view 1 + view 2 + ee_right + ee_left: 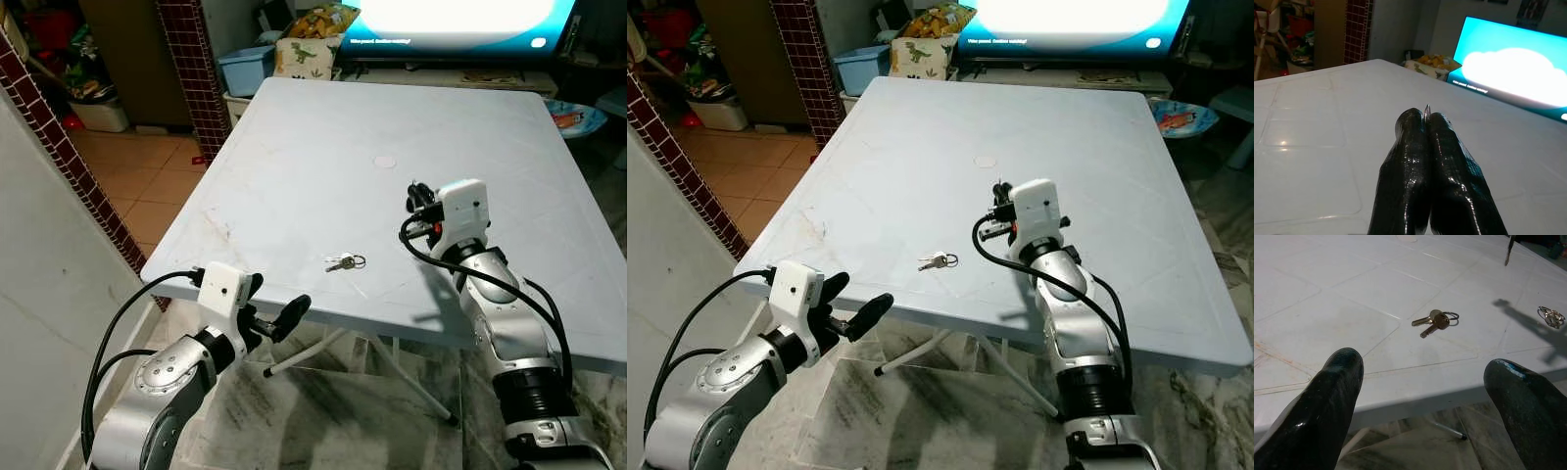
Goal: Hang keys on a hook
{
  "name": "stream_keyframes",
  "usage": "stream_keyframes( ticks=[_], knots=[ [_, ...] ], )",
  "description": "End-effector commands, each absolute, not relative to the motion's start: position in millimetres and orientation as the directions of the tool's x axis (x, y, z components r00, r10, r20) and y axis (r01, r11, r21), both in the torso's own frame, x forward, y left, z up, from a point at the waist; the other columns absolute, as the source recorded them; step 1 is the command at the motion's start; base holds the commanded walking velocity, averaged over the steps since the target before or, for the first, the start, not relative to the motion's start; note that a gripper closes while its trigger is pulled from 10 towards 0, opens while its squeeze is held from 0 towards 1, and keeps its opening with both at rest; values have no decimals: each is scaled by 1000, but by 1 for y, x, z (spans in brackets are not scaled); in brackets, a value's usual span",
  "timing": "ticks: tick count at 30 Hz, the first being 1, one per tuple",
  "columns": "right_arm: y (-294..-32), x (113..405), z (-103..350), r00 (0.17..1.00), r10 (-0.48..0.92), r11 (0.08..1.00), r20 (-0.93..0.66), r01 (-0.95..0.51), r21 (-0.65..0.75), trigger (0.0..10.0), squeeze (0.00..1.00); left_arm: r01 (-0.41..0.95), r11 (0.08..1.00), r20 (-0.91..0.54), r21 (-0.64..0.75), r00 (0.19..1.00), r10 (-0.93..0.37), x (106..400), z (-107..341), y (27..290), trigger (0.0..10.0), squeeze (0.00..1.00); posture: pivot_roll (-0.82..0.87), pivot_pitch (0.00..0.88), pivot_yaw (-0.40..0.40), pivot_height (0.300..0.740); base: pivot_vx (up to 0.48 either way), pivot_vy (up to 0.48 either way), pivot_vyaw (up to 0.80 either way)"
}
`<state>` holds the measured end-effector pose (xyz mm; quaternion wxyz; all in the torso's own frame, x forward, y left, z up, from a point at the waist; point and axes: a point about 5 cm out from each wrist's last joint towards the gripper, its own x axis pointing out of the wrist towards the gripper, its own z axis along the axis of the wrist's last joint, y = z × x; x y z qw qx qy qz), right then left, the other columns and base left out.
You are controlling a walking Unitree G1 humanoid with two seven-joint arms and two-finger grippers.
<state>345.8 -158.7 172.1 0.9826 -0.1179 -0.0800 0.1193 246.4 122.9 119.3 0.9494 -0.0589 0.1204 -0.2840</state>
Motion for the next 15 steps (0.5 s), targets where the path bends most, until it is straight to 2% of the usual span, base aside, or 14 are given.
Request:
stream_keyframes(
  ticks=[1,9,10,13,15],
  knots=[
    [-152,346,187,946,266,936,184,-208,-283,0,0,513,844,-191,-158,822,-536,249,121,125,10000,0,11,14,56,740,0,0,0],
    [-148,345,186,951,262,919,164,-194,-344,0,0,513,844,-192,-156,823,-535,250,119,124,10000,0,11,12,56,740,0,0,0],
    [-148,344,184,953,261,918,154,-195,-346,902,0,514,843,-194,-156,821,-537,249,119,124,10000,0,11,12,56,740,0,0,0],
    [-146,340,178,955,266,916,130,-209,-342,1137,0,517,842,-194,-156,819,-539,250,119,124,10000,0,9,9,56,740,0,0,0],
    [-145,334,173,955,272,911,115,-218,-349,118,0,517,841,-194,-156,819,-540,250,118,124,10000,0,10,9,56,740,0,0,0]
  ],
)
